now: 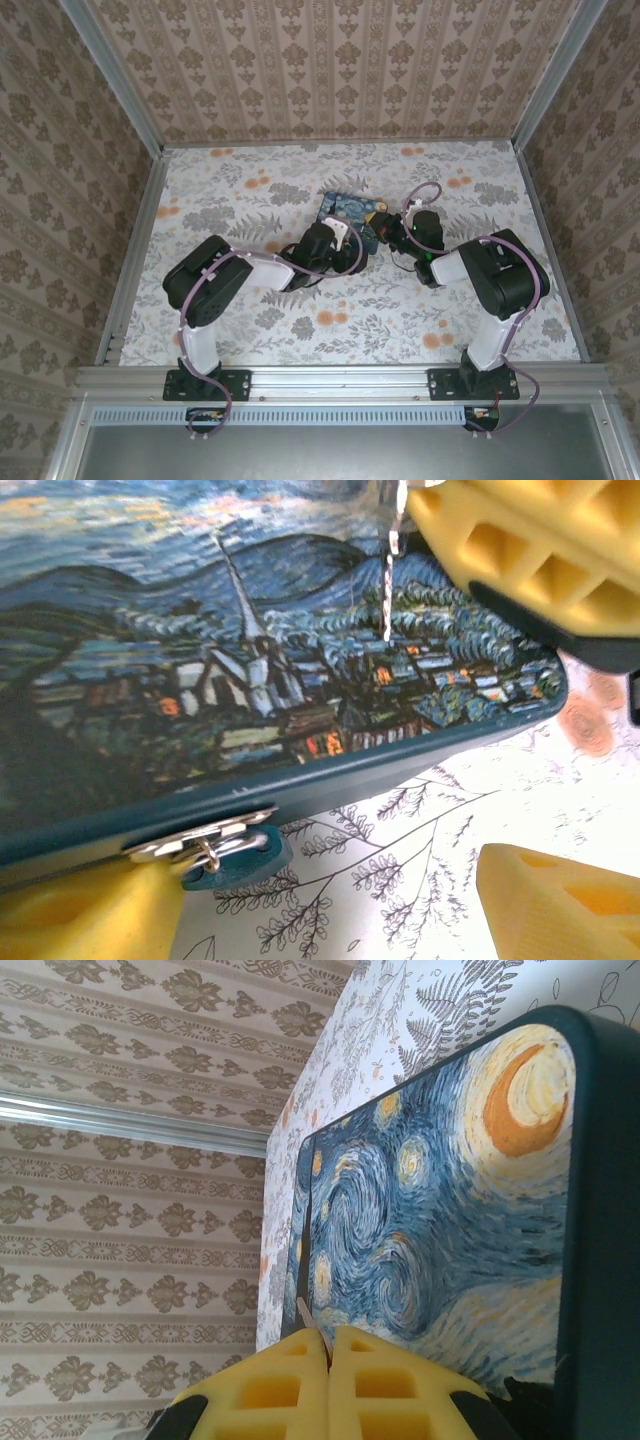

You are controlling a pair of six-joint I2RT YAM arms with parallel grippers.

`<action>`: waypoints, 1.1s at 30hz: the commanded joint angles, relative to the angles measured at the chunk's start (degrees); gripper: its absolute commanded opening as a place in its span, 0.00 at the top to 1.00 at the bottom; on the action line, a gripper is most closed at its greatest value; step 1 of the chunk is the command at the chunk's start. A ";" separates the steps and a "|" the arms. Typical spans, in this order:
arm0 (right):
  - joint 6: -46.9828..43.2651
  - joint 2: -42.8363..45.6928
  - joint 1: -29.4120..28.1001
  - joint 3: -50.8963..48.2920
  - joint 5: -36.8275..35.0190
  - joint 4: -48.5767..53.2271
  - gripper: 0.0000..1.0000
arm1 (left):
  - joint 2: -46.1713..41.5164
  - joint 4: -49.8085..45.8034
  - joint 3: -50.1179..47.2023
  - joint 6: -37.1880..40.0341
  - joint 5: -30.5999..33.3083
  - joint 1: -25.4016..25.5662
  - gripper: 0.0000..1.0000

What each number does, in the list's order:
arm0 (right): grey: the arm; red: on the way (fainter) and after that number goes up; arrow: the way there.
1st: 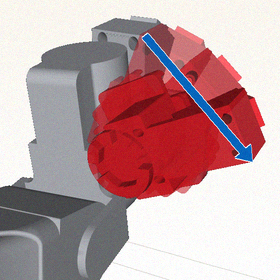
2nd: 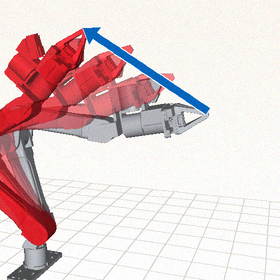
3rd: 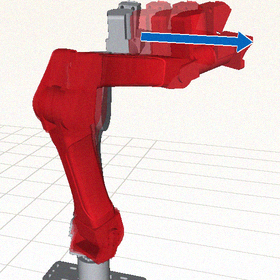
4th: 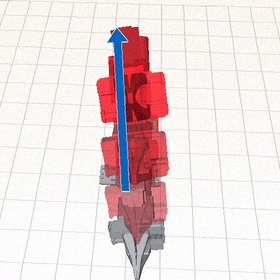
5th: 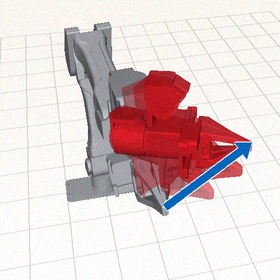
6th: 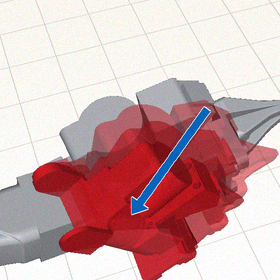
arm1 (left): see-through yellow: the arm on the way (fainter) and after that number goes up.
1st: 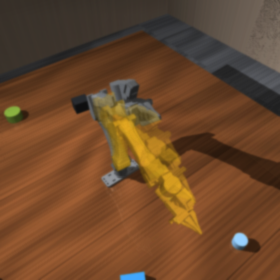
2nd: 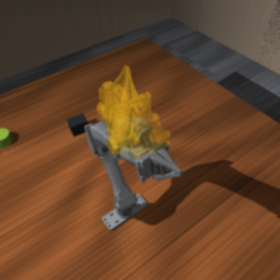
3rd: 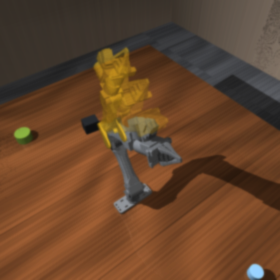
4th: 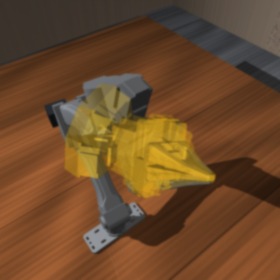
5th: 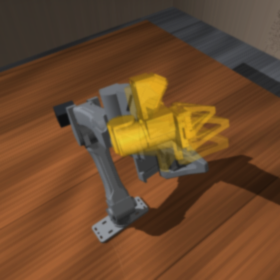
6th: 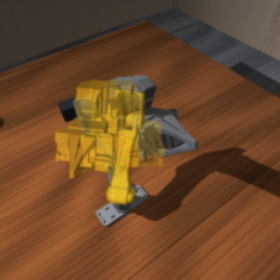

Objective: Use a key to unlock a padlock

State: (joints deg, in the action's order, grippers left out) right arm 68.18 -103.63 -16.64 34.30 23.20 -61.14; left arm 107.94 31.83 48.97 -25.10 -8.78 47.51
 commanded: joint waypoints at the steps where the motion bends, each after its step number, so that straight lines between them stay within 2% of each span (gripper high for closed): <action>1: 0.10 -1.22 0.21 -0.91 0.54 -0.64 1.00 | 0.51 6.50 -1.17 -4.22 -5.82 -1.25 0.22; 8: 0.35 -2.23 0.21 -0.82 0.63 -1.17 1.00 | 0.84 8.70 -1.34 -6.63 -7.15 -1.90 0.22; 17: 0.46 -2.47 0.16 -0.56 0.80 -1.43 1.00 | 2.40 3.26 0.10 -4.39 -2.48 -1.74 0.22; 21: 0.55 -2.34 0.21 -0.55 0.79 -1.52 1.00 | 2.68 3.03 0.51 -3.72 -3.44 -1.55 0.22; 26: 0.59 -2.41 0.15 -0.55 0.74 -1.50 1.00 | 1.77 6.86 -0.22 -5.85 -7.79 -1.28 0.23; 33: 0.55 -2.64 0.18 -0.82 0.62 -1.78 1.00 | 0.67 17.26 -3.52 -14.07 -11.30 -2.65 0.25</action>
State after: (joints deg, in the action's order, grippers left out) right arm 68.23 -104.64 -16.64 34.28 23.20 -63.07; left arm 109.86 41.01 46.61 -34.65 -16.84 45.47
